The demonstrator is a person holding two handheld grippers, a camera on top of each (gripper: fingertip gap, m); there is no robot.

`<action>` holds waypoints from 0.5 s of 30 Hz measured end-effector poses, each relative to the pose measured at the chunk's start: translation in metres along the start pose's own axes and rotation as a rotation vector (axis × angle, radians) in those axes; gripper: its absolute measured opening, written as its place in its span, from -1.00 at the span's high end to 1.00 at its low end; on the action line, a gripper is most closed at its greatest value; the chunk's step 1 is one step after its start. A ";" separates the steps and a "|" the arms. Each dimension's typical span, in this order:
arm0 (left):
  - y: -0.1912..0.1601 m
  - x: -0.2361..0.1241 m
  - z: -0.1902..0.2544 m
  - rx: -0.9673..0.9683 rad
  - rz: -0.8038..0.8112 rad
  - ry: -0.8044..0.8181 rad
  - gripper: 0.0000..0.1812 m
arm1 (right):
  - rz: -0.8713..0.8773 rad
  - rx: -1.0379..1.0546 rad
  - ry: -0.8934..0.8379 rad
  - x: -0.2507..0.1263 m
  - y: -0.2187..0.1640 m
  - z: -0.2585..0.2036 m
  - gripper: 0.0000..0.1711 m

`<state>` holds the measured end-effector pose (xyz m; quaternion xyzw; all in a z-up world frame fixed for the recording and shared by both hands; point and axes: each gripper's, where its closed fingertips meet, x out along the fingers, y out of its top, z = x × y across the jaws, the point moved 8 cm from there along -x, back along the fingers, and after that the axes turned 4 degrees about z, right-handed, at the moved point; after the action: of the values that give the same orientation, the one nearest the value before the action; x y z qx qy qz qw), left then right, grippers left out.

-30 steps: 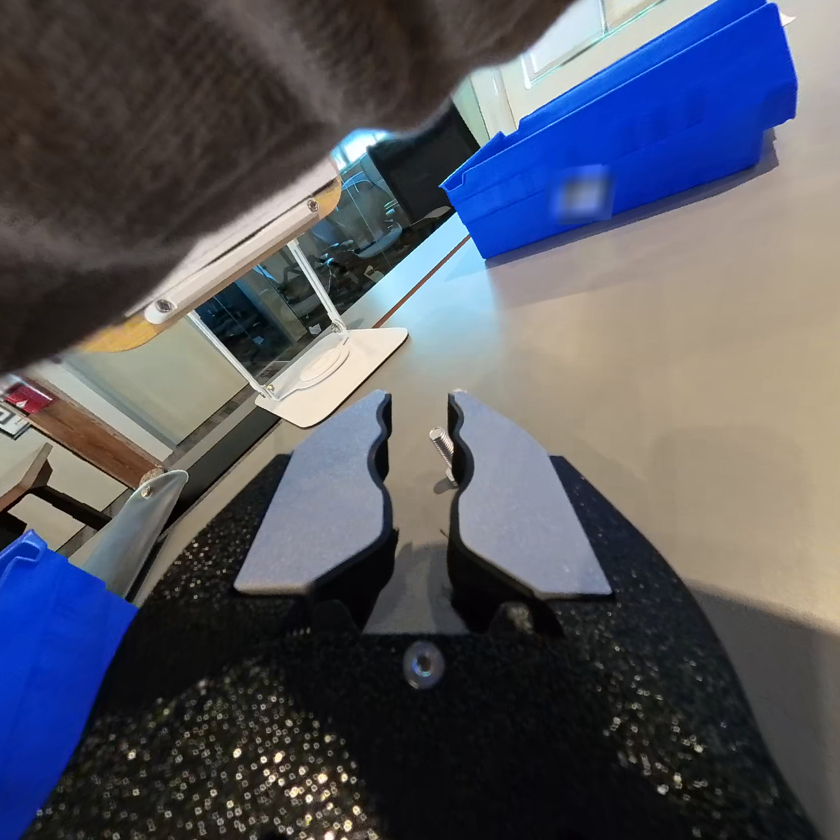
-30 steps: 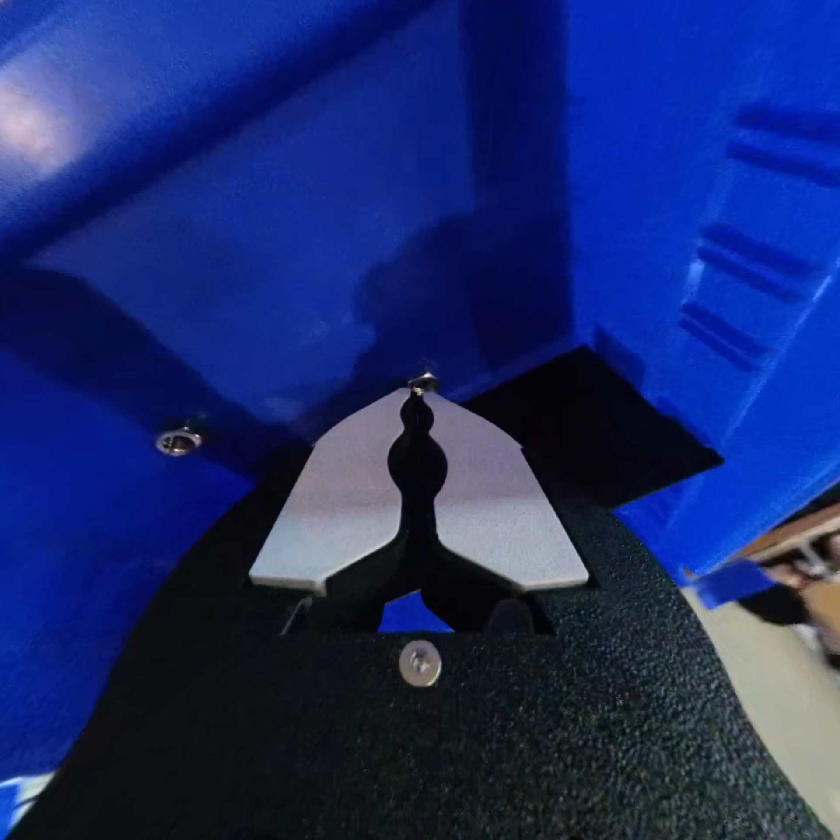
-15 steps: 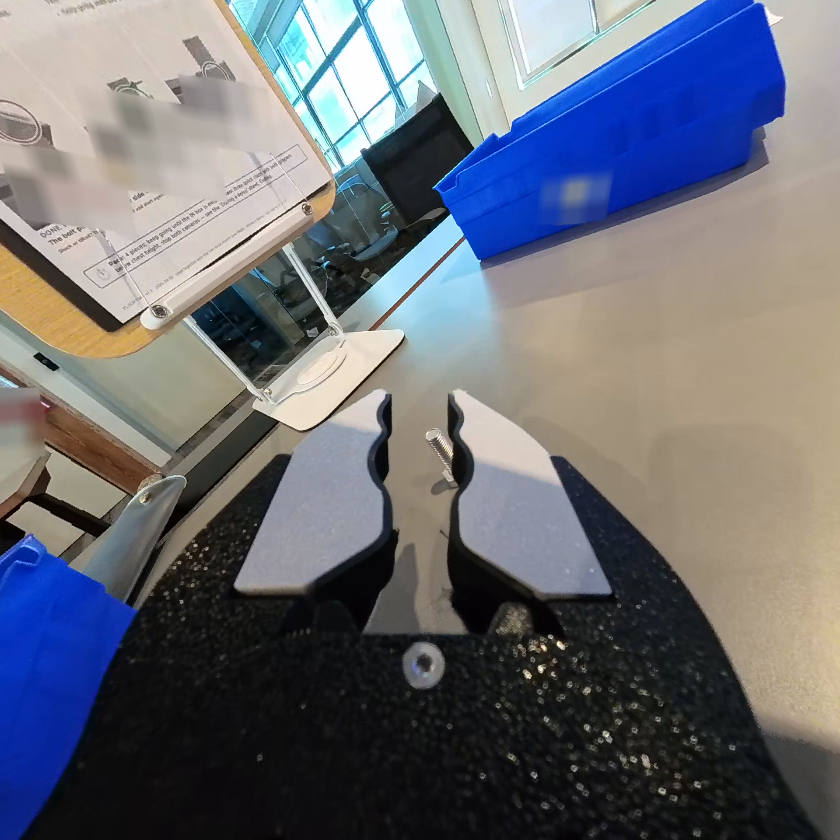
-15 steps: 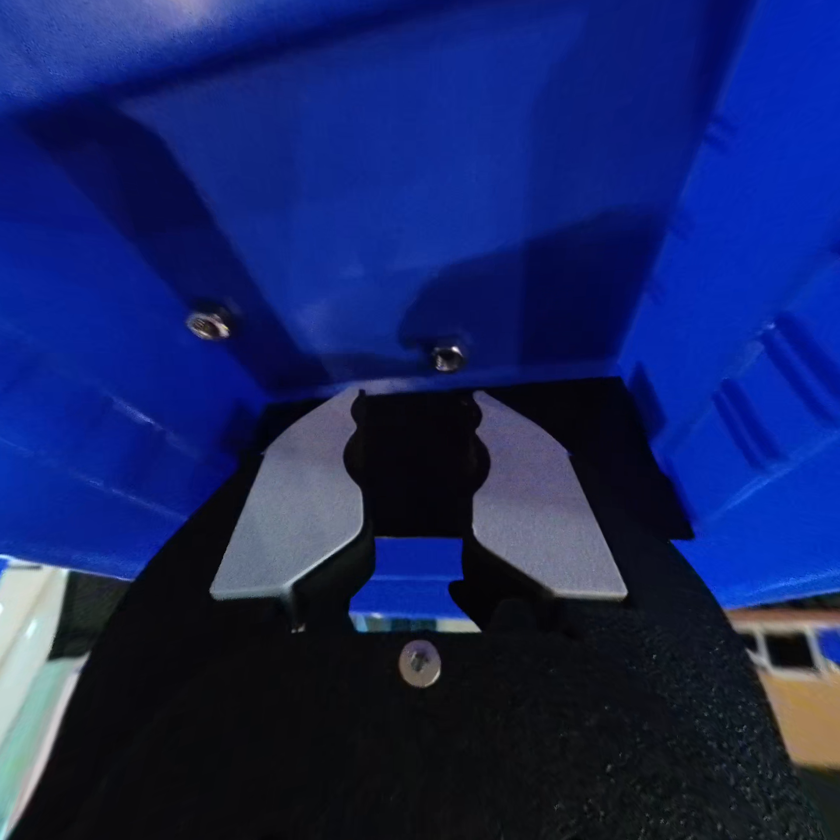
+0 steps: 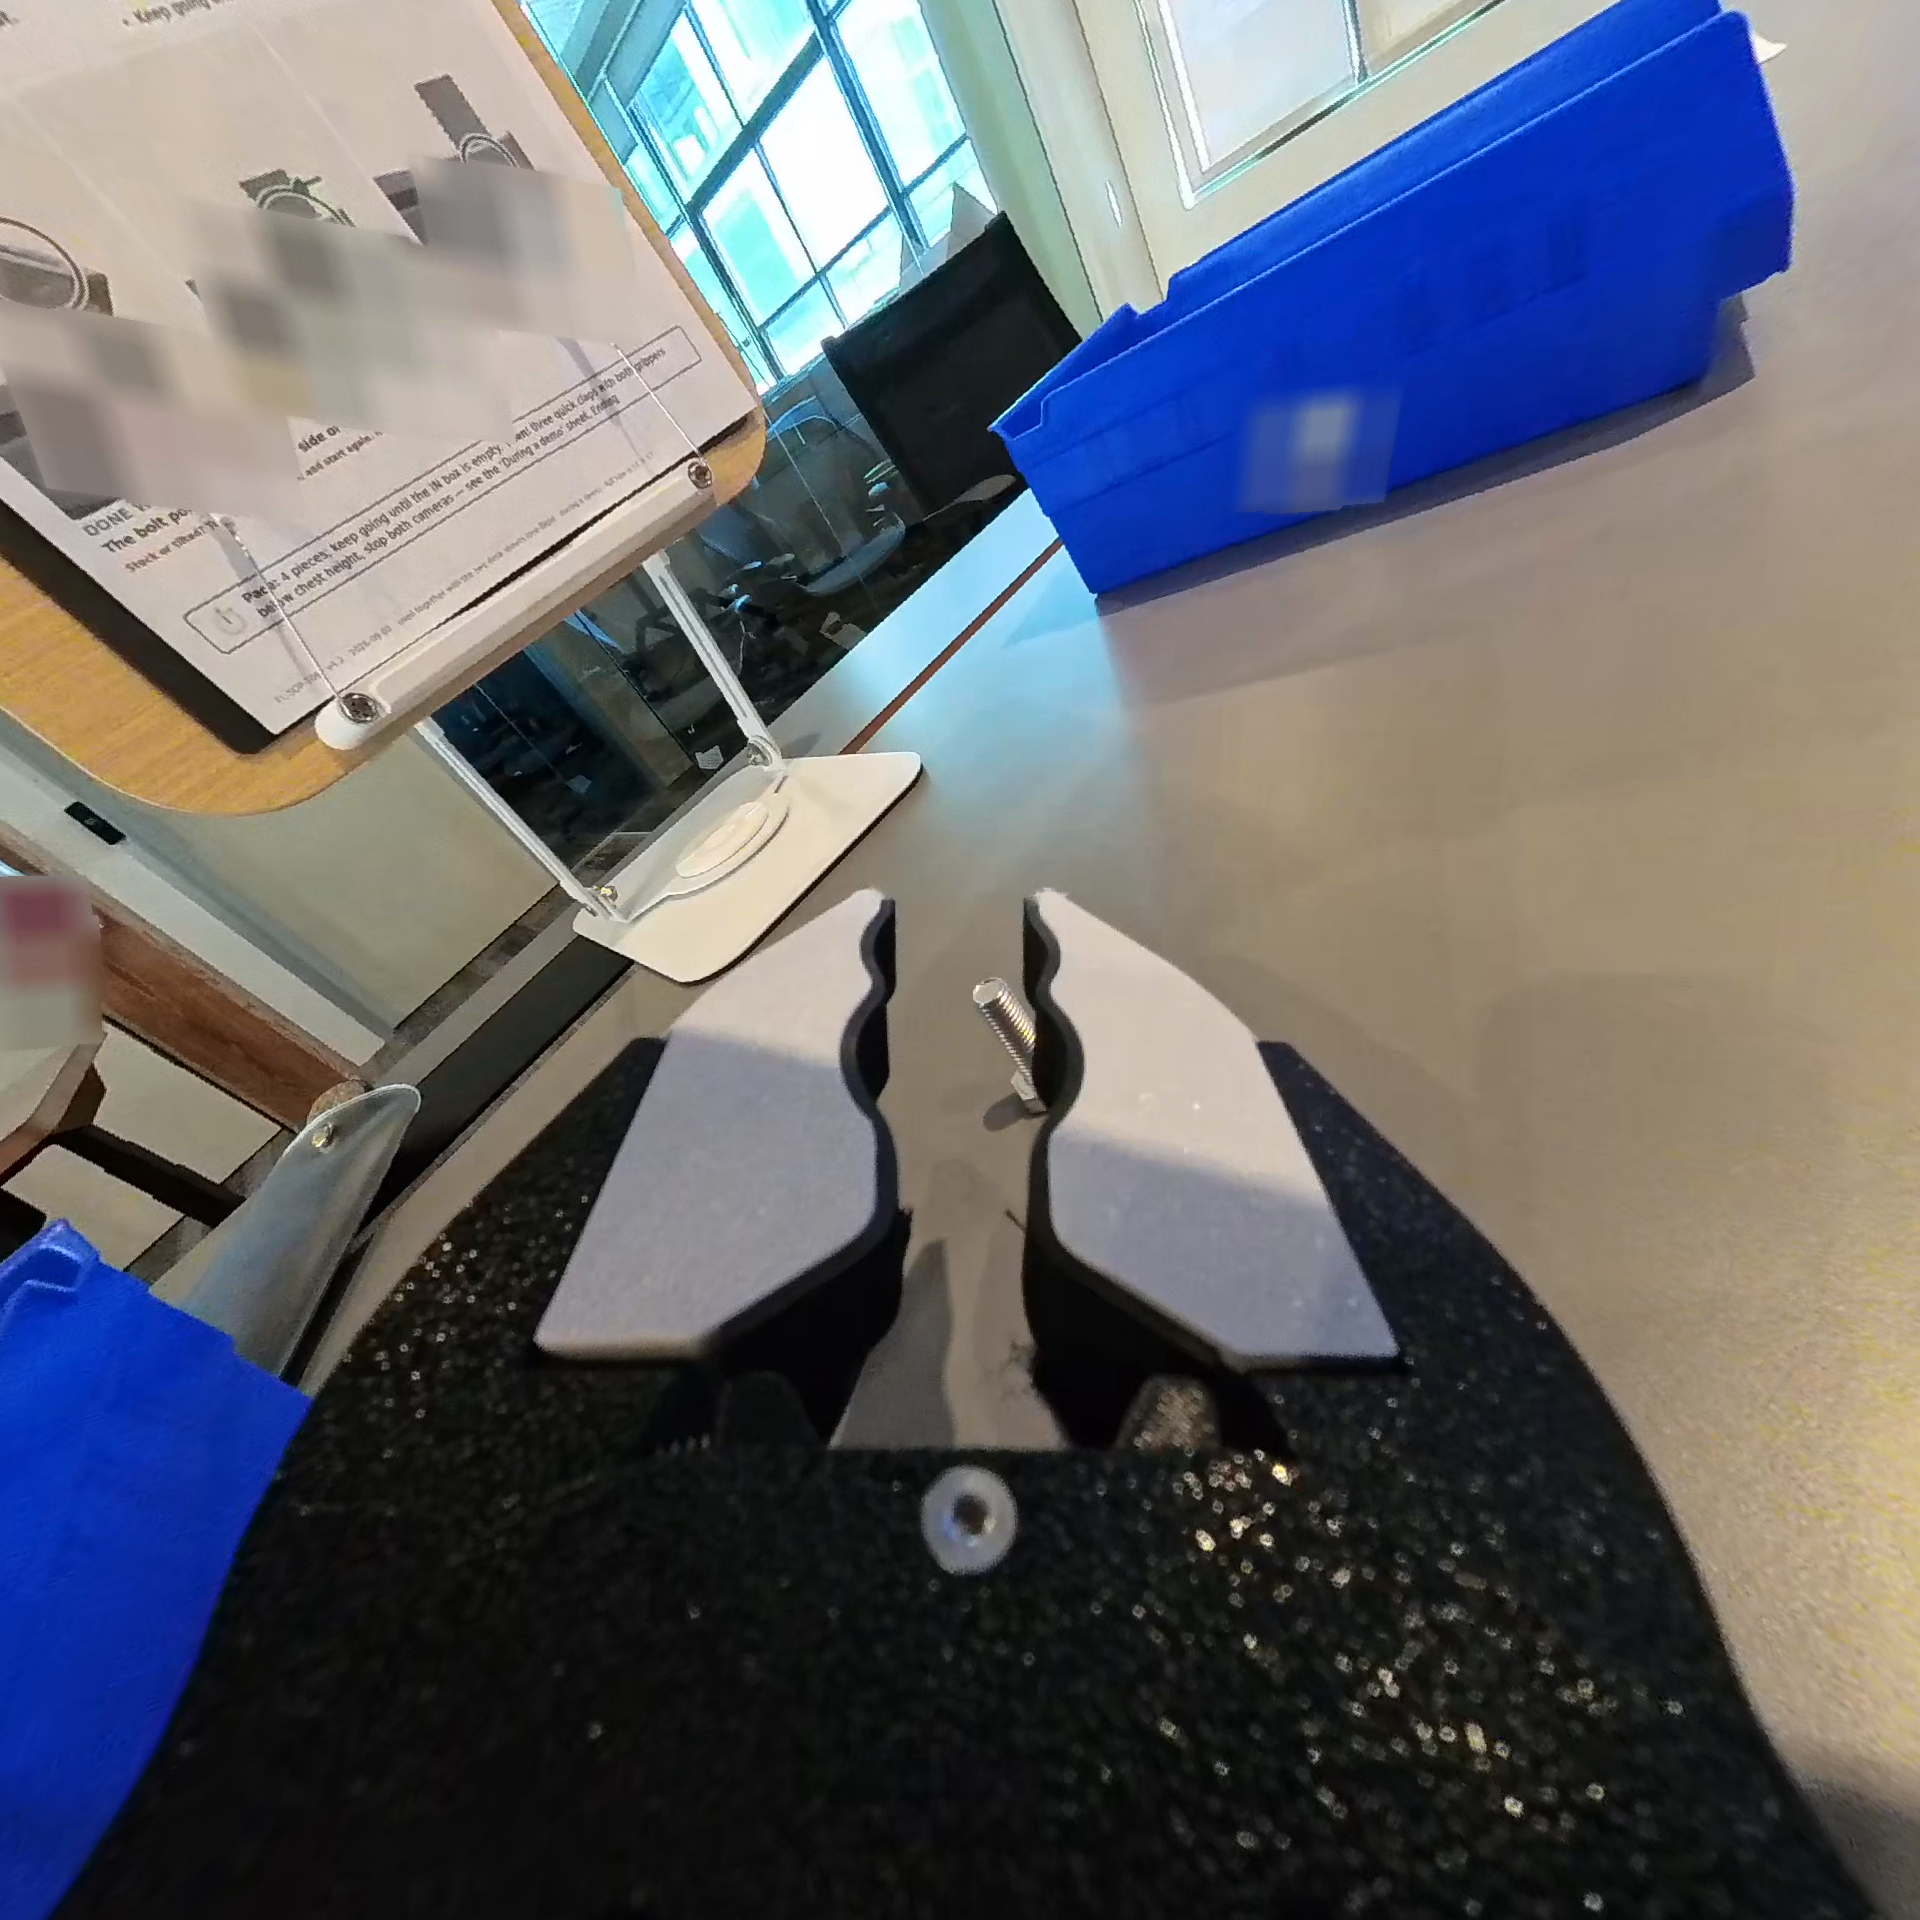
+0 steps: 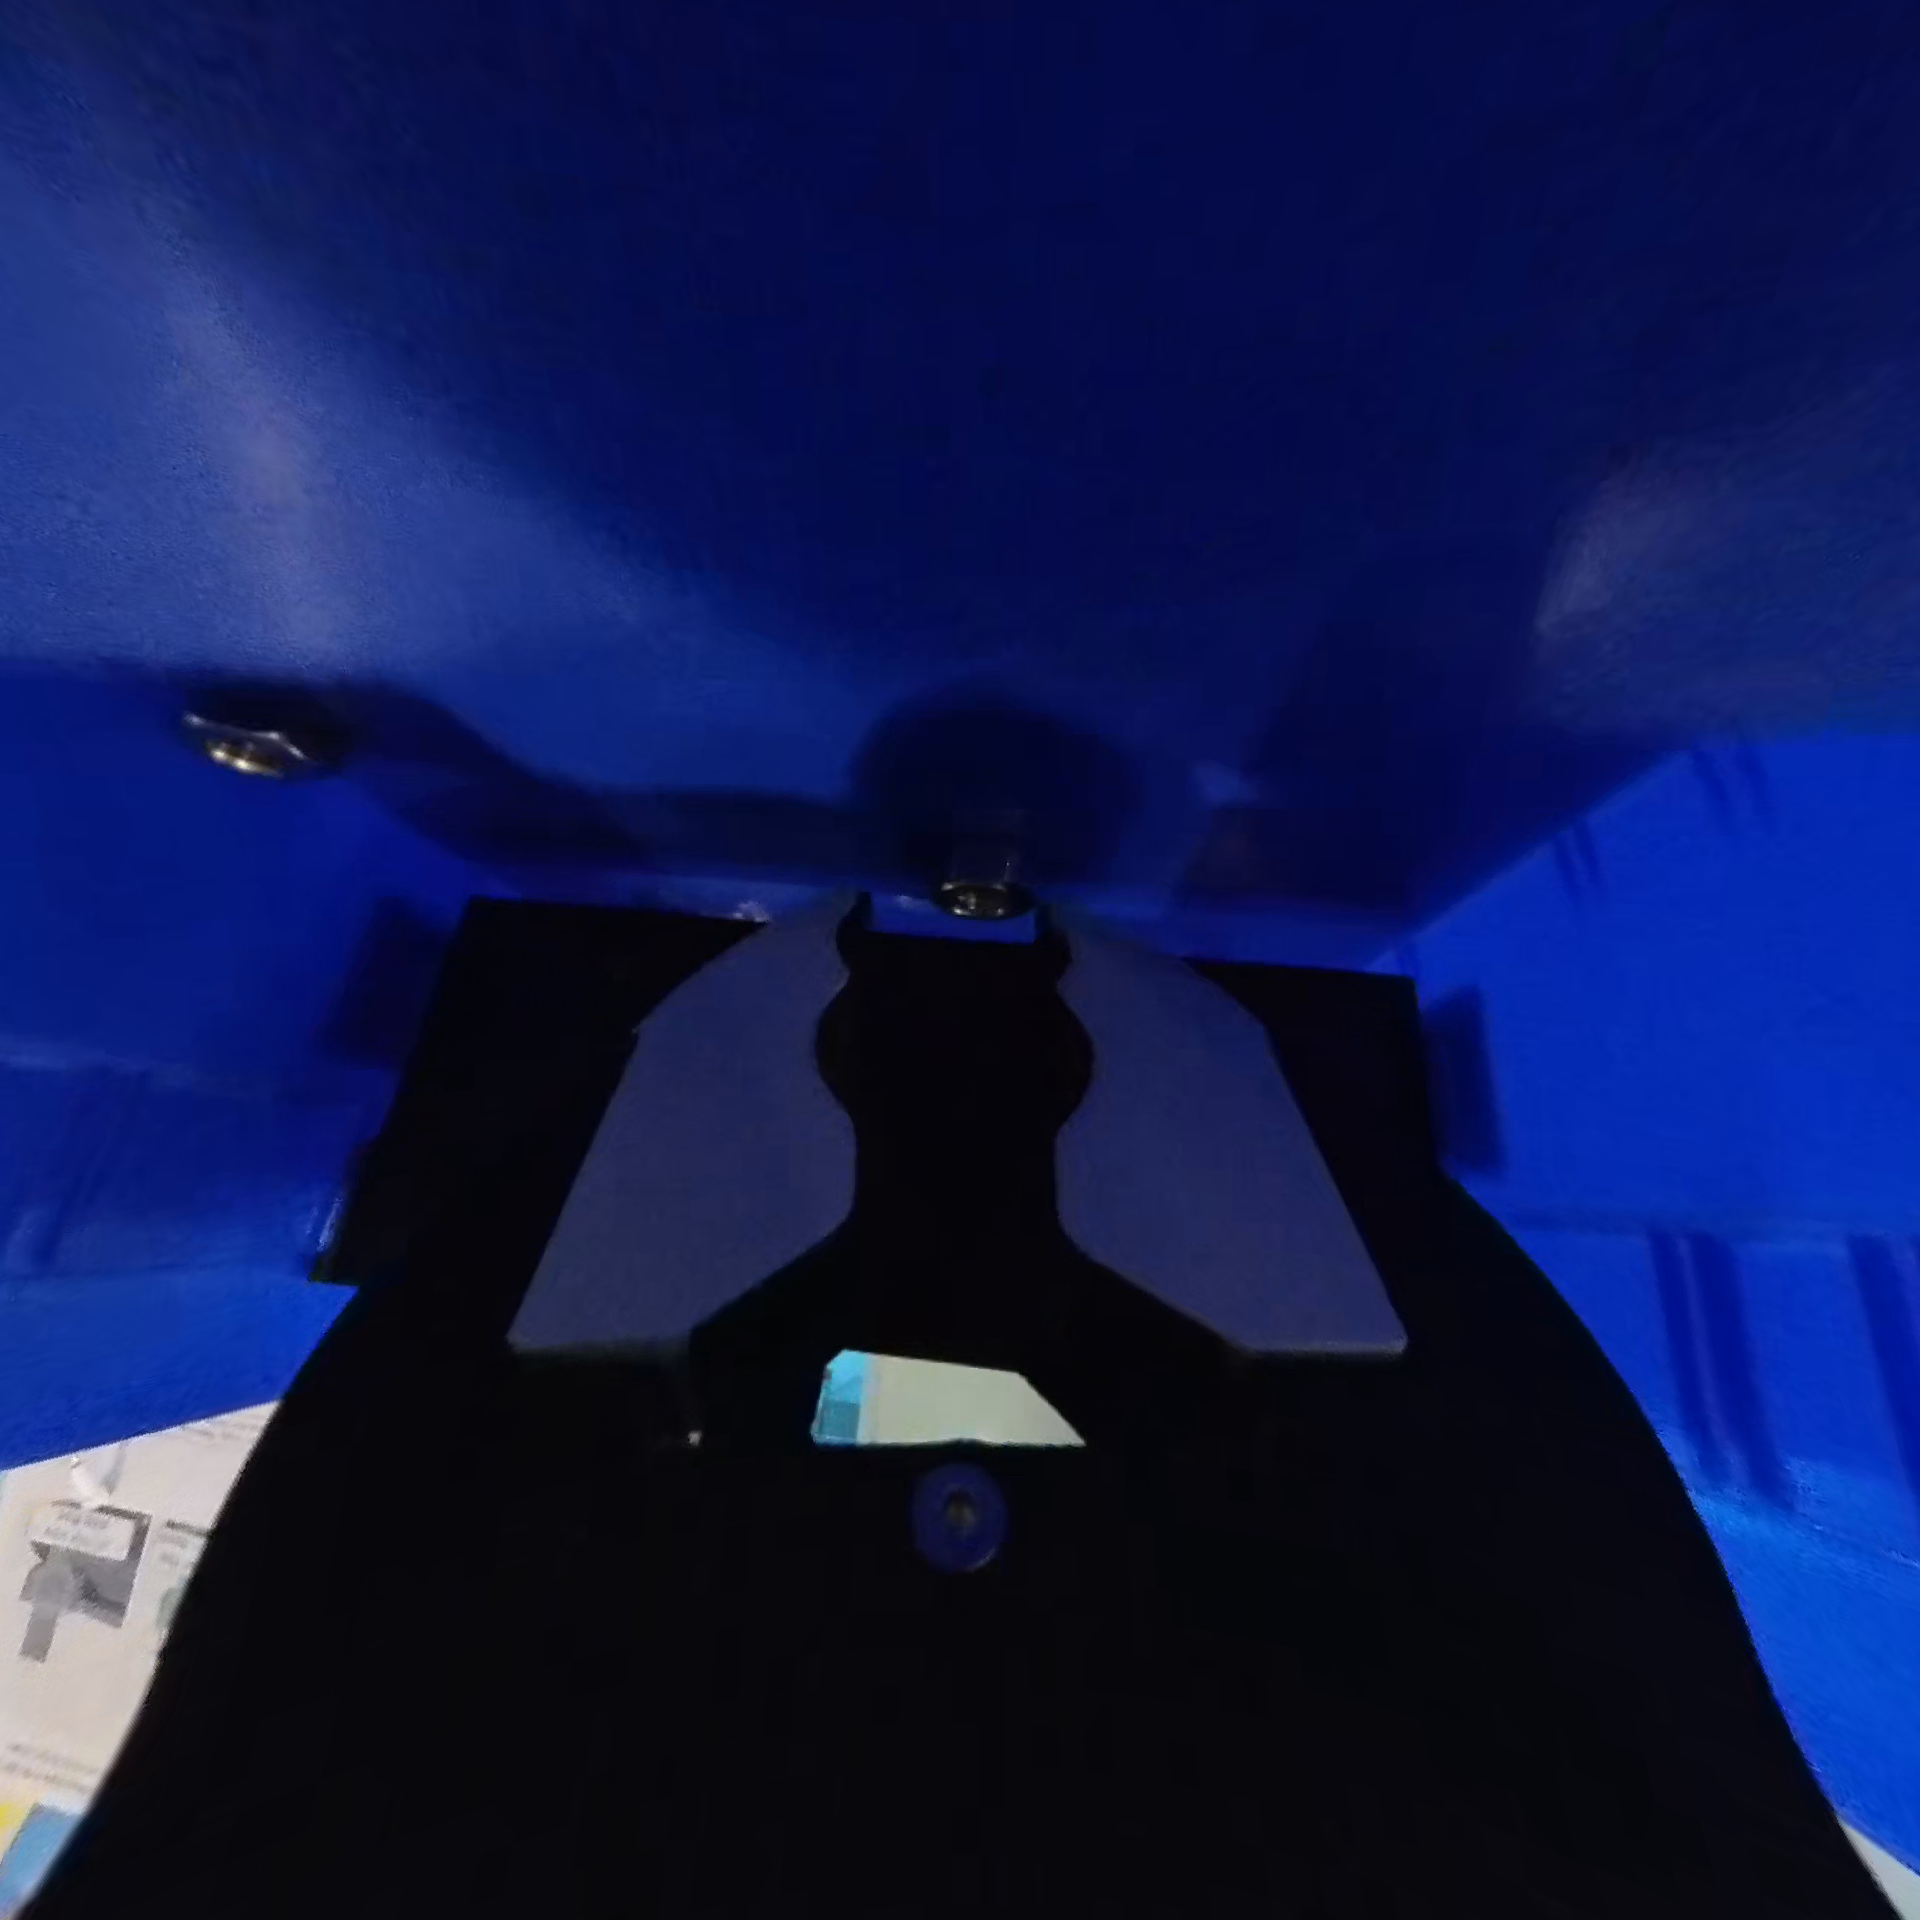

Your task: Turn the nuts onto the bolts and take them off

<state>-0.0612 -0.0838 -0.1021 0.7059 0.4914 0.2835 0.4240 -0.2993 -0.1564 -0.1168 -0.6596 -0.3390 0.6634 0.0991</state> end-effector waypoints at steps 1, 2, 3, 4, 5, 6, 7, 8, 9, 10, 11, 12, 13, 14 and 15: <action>0.000 0.000 0.000 0.000 0.000 0.000 0.75 | 0.003 0.014 0.001 0.000 0.000 0.001 0.68; 0.000 0.000 0.000 0.000 -0.001 0.000 0.75 | 0.007 0.026 0.011 0.000 0.001 0.001 0.77; 0.000 0.000 0.000 0.000 -0.001 0.000 0.75 | 0.010 0.034 0.016 0.000 0.000 0.001 0.77; 0.000 0.000 0.000 0.000 -0.001 0.000 0.75 | 0.013 0.042 0.015 0.000 0.000 0.001 0.78; 0.000 0.000 0.000 0.000 -0.001 0.001 0.75 | 0.022 0.048 0.009 -0.001 0.000 0.001 0.78; 0.000 0.000 0.000 0.000 -0.001 0.001 0.75 | 0.037 0.052 0.004 -0.002 -0.001 0.001 0.79; 0.000 0.000 0.000 0.000 -0.001 0.002 0.75 | 0.057 0.060 -0.006 -0.004 -0.002 0.000 0.79; 0.000 0.000 0.000 0.000 -0.001 0.002 0.75 | 0.083 0.074 -0.017 -0.007 -0.003 -0.001 0.79; -0.001 0.000 0.000 -0.001 -0.001 0.003 0.75 | 0.118 0.095 -0.028 -0.012 -0.006 -0.002 0.79; -0.001 -0.001 0.000 -0.002 -0.001 0.004 0.75 | 0.161 0.123 -0.043 -0.018 -0.009 -0.004 0.79; -0.001 -0.001 -0.001 -0.003 -0.001 0.005 0.75 | 0.209 0.155 -0.068 -0.025 -0.012 -0.007 0.79; -0.001 -0.001 -0.001 -0.004 -0.001 0.007 0.75 | 0.258 0.192 -0.098 -0.034 -0.017 -0.012 0.80; -0.001 -0.001 -0.001 -0.005 -0.001 0.007 0.75 | 0.310 0.234 -0.137 -0.045 -0.023 -0.018 0.80; -0.001 -0.001 -0.001 -0.005 -0.001 0.009 0.75 | 0.363 0.280 -0.185 -0.056 -0.030 -0.026 0.79; -0.001 -0.001 -0.001 -0.005 -0.001 0.011 0.75 | 0.416 0.332 -0.239 -0.068 -0.038 -0.036 0.79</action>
<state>-0.0626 -0.0842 -0.1023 0.7030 0.4932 0.2886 0.4233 -0.2699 -0.1555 -0.0362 -0.6067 -0.0926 0.7890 0.0269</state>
